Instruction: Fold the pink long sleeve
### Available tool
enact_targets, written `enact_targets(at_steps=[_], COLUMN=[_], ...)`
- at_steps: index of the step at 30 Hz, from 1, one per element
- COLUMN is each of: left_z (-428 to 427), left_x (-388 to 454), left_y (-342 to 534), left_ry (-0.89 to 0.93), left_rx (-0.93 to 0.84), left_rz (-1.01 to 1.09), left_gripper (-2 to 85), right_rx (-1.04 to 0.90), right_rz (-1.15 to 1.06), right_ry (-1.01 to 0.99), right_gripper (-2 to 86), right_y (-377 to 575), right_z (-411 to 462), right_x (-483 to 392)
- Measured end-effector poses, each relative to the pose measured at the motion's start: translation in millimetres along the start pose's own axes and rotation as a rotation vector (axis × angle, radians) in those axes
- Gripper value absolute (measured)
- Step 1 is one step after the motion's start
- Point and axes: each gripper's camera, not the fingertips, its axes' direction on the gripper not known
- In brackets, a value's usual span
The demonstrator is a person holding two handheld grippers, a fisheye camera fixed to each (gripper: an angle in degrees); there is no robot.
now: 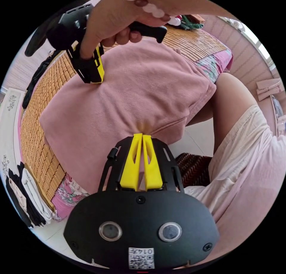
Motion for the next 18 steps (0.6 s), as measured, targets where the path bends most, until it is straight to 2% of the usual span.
enact_targets(at_steps=[4,8,12,18], left_z=[7.5,12.0,16.0,24.5], left_x=[1.7,0.6,6.2,14.7], left_y=[-1.8,-1.9,2.5,10.8], left_ry=[-0.009,0.005,-0.019,-0.046], left_rx=[0.005,0.006,0.03,0.063], left_rz=[0.062,0.057,0.065,0.076], left_gripper=[-1.0,-1.0,-1.0,-1.0], right_rx=[-0.052,-0.151,-0.121,-0.154], right_rz=[-0.075,-0.159,-0.158,-0.128], right_ry=[0.07,0.003,0.011,0.079], right_gripper=[-0.9,-0.9,-0.8,-0.6], right_y=[-20.9,-42.7,-57.1,-71.3], right_z=[-1.0,-18.3,-41.9,-12.0], right_x=[-3.6,10.2,27.7,32.7])
